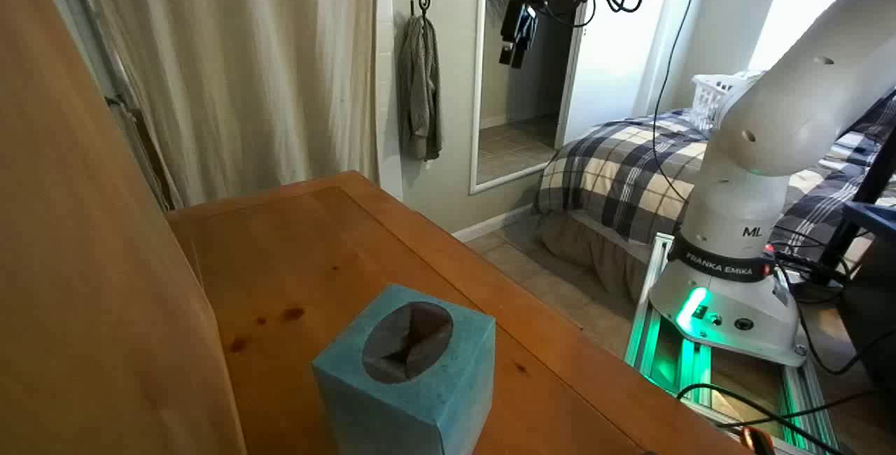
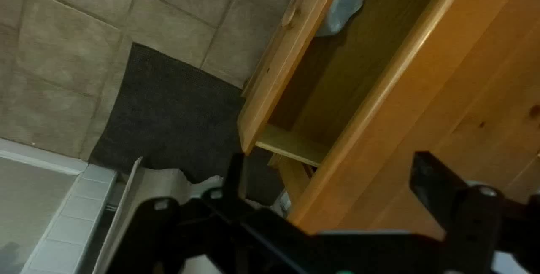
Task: Close the open drawer
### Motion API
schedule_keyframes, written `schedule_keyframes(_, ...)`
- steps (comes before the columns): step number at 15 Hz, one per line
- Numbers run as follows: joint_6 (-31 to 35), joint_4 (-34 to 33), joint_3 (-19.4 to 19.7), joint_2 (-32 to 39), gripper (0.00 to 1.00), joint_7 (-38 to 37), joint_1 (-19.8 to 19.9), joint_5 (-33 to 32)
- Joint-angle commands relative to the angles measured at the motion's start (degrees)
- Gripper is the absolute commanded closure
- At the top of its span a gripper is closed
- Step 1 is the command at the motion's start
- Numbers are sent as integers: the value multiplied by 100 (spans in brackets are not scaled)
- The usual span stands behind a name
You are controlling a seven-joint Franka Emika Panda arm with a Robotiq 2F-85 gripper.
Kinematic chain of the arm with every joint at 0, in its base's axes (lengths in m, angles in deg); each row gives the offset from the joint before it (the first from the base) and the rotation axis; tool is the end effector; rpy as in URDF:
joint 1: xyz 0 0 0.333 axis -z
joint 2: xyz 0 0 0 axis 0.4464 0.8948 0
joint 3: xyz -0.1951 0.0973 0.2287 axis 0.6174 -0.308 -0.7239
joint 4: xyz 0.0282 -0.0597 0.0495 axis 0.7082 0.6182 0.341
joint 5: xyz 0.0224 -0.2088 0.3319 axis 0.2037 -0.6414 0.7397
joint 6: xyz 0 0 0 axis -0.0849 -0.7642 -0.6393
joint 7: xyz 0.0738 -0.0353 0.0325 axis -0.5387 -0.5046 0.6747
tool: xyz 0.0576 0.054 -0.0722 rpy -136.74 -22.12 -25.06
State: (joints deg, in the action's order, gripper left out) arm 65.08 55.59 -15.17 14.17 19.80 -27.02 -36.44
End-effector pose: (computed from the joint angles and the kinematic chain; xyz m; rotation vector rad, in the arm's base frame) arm 0.3970 -0.1044 0.5329 -2.9566 -0.1703 -0.2061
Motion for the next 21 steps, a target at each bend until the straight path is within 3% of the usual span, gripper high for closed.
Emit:
schedule_keyframes(1, -14, -10, -102, 20, 0, 52, 126, 59)
schedule_keyframes(9, -14, -10, -102, 20, 0, 52, 126, 59)
schedule_keyframes(15, 449, 918, -687, -277, 0, 749, -104, -806)
schedule_keyframes(18, 1007, 1612, -819, -335, 0, 1052, -248, -1035)
schedule_keyframes(21, 2040, 2383, -863, -228, 0, 1098, -365, -1111)
